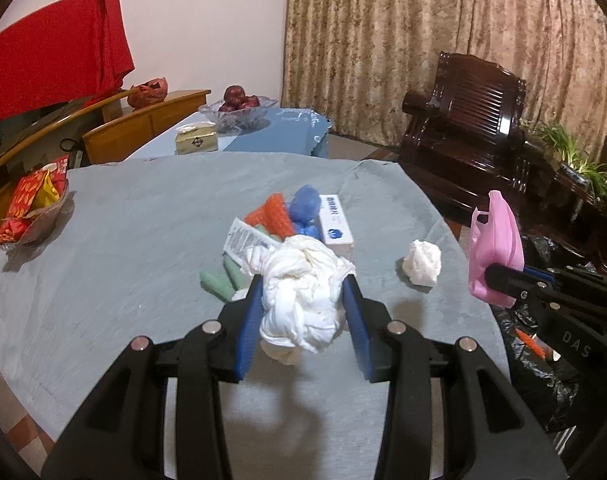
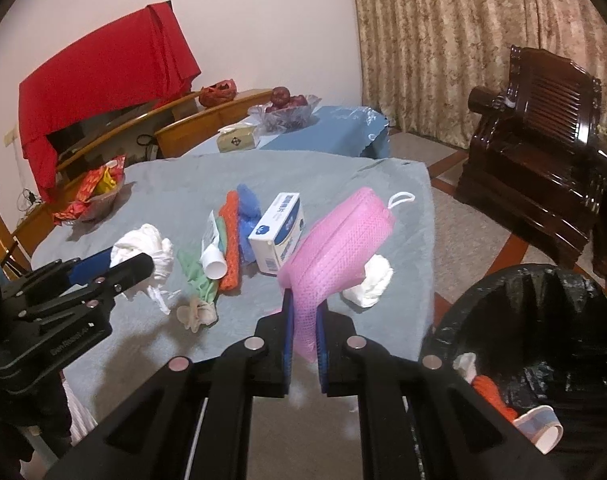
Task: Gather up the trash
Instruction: 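Carry the white tissue and pink mask over the black trash bin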
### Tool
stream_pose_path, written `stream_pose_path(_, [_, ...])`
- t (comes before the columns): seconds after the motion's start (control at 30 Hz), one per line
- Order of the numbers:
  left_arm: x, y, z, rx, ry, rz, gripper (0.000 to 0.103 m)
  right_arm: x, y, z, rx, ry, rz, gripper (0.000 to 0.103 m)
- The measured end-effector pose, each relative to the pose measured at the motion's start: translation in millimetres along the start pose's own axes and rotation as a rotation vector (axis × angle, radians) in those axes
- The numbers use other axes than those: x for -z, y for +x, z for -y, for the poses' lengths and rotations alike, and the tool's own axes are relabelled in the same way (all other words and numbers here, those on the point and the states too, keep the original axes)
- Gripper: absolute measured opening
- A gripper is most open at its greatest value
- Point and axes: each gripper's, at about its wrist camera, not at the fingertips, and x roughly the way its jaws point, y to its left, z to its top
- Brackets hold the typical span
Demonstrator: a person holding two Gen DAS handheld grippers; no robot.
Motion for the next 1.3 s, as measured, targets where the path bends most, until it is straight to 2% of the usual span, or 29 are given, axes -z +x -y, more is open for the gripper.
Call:
stream_pose_path(0.7, [-12,-12,39,0.056,0.03,0.036,0.038,-2,-45,22,0.056,0.006,0.047,0.01])
stream_pose_path(1.3, [-22,-25,85,0.123,0.086,0.061,0.038,1,-88,58,0.119,0.028,0.086,0.01])
